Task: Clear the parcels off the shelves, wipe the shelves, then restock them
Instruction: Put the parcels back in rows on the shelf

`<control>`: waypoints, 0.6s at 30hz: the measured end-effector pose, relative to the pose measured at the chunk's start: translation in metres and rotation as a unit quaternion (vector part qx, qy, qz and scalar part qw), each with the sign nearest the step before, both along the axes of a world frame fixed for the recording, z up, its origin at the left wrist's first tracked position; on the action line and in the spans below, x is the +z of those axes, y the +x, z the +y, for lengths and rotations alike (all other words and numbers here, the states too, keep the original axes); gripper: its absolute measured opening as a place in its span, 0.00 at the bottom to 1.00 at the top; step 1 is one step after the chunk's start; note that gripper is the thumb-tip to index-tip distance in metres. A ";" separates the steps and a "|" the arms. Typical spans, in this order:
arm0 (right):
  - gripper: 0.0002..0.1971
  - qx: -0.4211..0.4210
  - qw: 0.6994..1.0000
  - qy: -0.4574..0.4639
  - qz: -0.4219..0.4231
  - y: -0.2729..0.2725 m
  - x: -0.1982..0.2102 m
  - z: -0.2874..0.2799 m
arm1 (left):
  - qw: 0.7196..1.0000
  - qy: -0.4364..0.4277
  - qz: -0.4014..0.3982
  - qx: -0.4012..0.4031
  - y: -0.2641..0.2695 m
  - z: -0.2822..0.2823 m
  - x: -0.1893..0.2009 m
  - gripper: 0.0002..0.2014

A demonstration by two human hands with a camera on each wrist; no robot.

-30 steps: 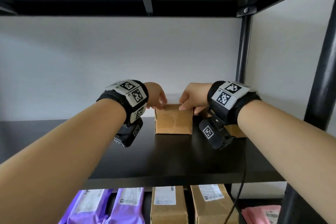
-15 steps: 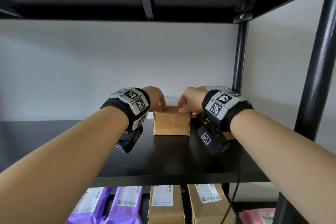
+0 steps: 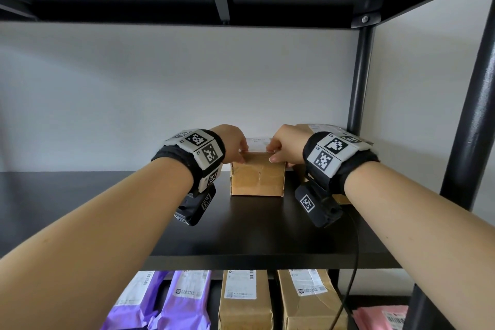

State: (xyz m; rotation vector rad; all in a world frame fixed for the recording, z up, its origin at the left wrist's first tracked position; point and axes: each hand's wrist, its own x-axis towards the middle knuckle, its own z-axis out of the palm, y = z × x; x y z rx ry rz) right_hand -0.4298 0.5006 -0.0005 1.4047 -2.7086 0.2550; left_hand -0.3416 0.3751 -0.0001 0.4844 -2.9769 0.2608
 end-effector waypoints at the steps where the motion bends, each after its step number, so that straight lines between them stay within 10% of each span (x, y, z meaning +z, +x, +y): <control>1: 0.20 0.001 1.000 0.003 0.008 0.000 0.000 -0.001 | 1.000 0.002 -0.001 0.000 0.000 0.000 0.001 0.22; 18: 0.15 -0.028 0.996 0.069 0.047 0.013 -0.009 -0.009 | 0.999 0.049 0.005 0.015 0.009 0.010 -0.012 0.17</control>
